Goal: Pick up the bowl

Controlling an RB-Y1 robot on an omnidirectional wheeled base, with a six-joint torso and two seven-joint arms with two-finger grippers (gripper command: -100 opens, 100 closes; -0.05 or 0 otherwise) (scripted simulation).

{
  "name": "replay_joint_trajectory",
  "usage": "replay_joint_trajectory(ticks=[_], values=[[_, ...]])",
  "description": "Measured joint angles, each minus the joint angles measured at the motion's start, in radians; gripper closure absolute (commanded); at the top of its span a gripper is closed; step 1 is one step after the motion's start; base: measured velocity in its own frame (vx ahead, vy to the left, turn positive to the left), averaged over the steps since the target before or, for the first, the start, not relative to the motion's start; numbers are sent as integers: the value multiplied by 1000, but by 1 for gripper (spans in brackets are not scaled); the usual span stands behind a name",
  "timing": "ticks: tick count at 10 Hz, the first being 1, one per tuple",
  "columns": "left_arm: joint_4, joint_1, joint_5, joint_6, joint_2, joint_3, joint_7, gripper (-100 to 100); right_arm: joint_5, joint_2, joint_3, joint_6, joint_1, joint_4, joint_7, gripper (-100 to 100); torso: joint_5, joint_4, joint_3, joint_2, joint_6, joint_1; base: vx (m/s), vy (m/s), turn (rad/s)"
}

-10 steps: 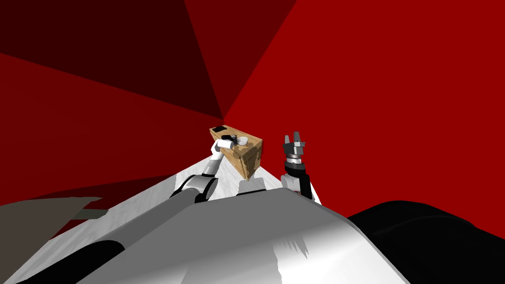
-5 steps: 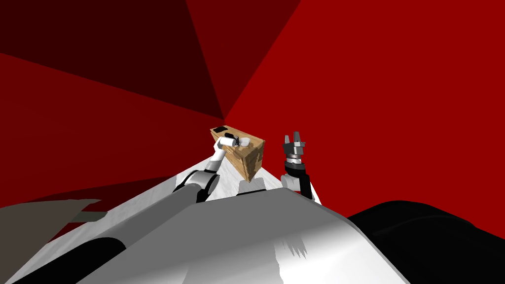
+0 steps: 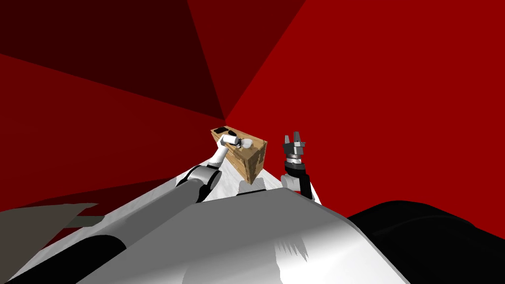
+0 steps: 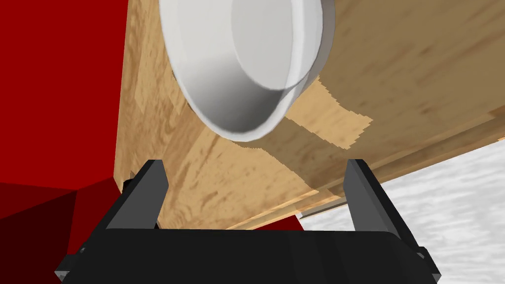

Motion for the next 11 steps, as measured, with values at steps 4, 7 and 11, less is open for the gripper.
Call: replay_joint_trajectory(ticks=[4,7,11], values=[[23,-28,24,103,-15,-14,-2,-100,0,0,0,0,0,0,0,0,-1,0,1,2,0,-3,69,33,-7],[68,-67,46,179,-43,-29,0,-100,0,0,0,0,0,0,0,0,0,0,1,2,0,-2,70,38,-11],[119,-100,74,251,-74,-41,-6,-100,0,0,0,0,0,0,0,0,-1,0,1,2,0,-4,88,20,-19]])
